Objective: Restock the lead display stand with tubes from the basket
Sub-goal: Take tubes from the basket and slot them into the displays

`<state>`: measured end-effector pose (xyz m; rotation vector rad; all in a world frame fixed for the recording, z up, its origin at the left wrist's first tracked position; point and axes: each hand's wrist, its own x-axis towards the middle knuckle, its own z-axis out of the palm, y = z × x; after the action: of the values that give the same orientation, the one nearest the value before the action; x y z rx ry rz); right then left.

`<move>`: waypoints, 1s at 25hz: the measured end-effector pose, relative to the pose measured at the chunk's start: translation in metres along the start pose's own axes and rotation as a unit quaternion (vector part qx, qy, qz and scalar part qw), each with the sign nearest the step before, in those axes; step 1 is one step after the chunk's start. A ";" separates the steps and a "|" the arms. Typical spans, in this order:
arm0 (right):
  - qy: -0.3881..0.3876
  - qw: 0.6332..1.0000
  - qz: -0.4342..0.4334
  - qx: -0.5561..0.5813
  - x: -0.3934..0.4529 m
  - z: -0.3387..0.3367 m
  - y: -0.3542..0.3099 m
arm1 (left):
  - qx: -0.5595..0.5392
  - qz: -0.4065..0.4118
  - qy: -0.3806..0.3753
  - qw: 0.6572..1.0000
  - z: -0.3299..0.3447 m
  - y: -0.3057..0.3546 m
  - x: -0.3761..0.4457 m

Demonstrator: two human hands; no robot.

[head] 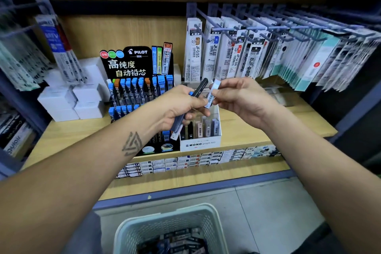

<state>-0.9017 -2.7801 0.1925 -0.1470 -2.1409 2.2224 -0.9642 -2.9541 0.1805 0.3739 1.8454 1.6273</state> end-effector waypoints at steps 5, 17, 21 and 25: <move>0.015 1.000 -0.001 -0.002 0.005 -0.007 0.005 | -0.028 -0.018 -0.003 0.999 -0.002 0.000 0.004; 0.106 0.971 -0.076 -0.199 0.023 -0.018 0.008 | -0.047 0.005 0.085 0.995 -0.006 0.000 0.009; 0.086 0.885 -0.110 -0.444 0.031 -0.017 0.016 | -0.057 0.009 0.092 0.994 -0.013 0.001 0.006; 0.120 0.887 -0.124 -0.427 0.039 -0.016 0.019 | -0.051 -0.002 0.091 0.995 -0.018 -0.002 0.004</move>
<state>-0.9382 -2.7610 0.1721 -0.1523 -2.6206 0.9438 -0.9782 -2.9662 0.1783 0.1836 1.8829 1.7949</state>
